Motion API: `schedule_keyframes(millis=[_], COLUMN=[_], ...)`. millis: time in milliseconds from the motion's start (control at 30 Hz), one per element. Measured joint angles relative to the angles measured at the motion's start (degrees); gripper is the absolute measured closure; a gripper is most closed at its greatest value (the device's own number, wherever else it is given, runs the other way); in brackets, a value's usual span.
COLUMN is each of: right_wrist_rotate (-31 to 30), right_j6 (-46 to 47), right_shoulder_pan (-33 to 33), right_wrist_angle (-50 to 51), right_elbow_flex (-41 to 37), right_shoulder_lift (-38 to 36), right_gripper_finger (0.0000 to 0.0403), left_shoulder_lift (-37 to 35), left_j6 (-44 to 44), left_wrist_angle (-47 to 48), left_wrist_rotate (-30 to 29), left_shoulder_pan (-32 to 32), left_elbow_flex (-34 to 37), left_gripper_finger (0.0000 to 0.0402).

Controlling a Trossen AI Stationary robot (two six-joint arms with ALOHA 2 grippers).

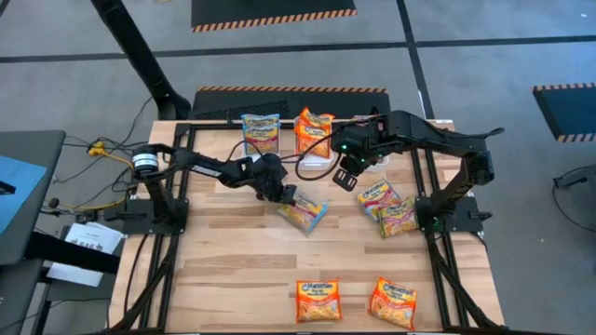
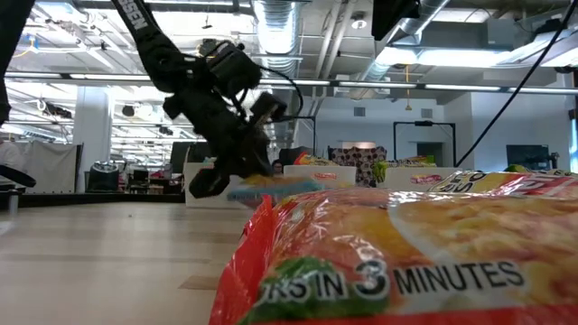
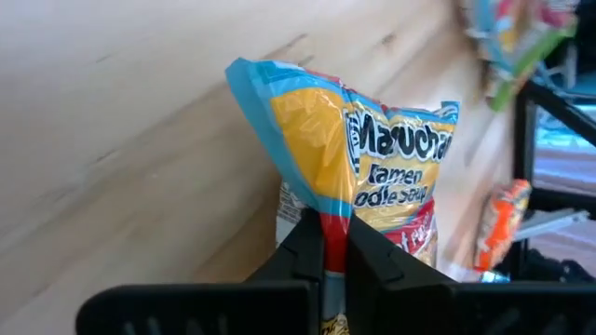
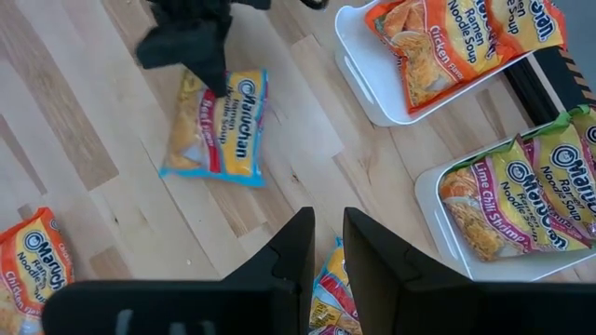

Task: Sort Maruchan noodles
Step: Put the blue noodle pack into the left white bin

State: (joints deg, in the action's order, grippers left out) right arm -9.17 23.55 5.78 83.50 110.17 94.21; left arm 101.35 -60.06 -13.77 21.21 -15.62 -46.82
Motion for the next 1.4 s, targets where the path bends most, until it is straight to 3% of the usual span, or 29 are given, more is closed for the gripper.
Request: schedule_keyframes(millis=[233, 367, 700, 900, 1133, 1400], right_wrist_rotate=[-0.54, -1.46, -1.46, -1.46, -2.76, -6.54], right_j6=[0.02, 0.04, 0.04, 1.95, 2.34, 6.88], right_shoulder_pan=[0.0, 0.0, 0.0, 0.23, 0.77, 1.56], right_wrist_angle=[-0.02, -0.26, -2.54, -2.84, -3.29, -3.23], right_elbow_flex=[0.0, 0.0, 0.0, 0.0, 0.0, 0.0], right_shoulder_lift=[0.0, 0.0, 0.0, 0.0, 0.0, -0.01], right_gripper_finger=[0.0317, 0.0317, 0.0317, 0.0317, 0.0317, 0.0317], left_shoulder_lift=[-9.21, -15.62, -29.17, -31.76, -31.15, -31.2], left_j6=[4.88, 7.57, 16.82, 21.77, 22.91, 20.84], left_wrist_angle=[5.0, 9.26, 17.57, 18.02, 18.83, 1.31], left_wrist_rotate=[-2.59, -7.31, -26.58, -36.84, -35.9, -25.82], left_shoulder_pan=[-0.19, -0.97, -7.51, -12.48, -19.62, -26.19], left_elbow_flex=[-0.1, -0.1, -0.23, -0.25, 1.89, 10.74], left_gripper_finger=[0.0401, 0.0401, 0.0401, 0.0401, 0.0401, 0.0401])
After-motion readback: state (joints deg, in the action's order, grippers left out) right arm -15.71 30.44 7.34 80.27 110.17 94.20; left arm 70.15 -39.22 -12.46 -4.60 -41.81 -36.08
